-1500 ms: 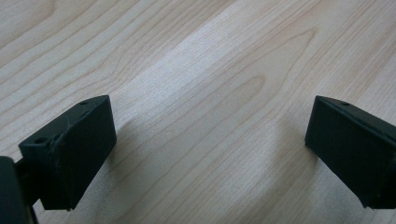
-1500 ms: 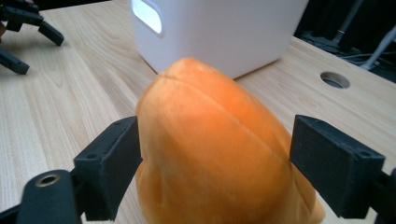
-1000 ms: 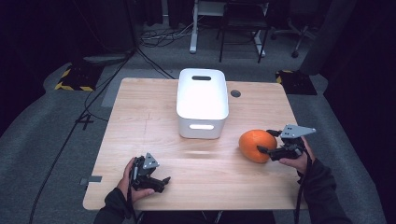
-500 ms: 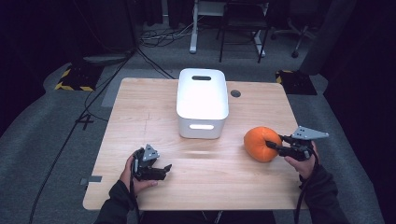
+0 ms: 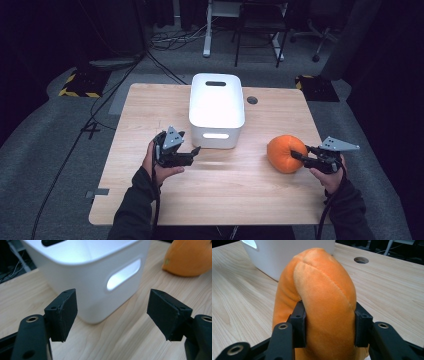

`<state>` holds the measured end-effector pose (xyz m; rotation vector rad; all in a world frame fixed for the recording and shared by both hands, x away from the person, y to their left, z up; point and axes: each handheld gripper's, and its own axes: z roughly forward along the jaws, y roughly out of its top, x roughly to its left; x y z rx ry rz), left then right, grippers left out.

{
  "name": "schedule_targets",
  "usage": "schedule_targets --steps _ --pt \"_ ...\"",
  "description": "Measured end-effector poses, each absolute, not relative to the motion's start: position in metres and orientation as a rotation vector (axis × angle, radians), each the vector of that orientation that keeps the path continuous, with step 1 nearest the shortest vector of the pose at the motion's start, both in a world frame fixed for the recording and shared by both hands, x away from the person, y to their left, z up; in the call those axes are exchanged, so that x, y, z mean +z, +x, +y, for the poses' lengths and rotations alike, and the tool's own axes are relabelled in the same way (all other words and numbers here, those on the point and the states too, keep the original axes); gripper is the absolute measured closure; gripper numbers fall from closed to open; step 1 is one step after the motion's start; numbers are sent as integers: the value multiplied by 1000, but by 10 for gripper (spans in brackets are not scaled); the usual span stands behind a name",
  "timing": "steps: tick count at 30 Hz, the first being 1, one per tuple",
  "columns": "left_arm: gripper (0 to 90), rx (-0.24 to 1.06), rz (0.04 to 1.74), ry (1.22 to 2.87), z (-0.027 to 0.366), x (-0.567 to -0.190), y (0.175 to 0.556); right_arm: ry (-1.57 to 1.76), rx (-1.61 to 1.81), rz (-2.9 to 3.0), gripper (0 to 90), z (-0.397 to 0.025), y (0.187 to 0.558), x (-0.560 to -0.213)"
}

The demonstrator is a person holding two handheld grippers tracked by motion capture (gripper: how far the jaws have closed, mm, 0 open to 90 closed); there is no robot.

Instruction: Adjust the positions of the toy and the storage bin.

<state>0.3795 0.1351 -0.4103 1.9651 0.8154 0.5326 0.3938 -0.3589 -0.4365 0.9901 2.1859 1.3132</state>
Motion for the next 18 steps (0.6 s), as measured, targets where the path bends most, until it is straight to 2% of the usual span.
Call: schedule_targets --steps 14,18 --pt "274 486 721 1933 80 -384 414 1031 1367 2179 552 -370 396 -443" --pt "283 487 697 1976 61 -383 426 997 1319 2206 547 -367 396 -440"
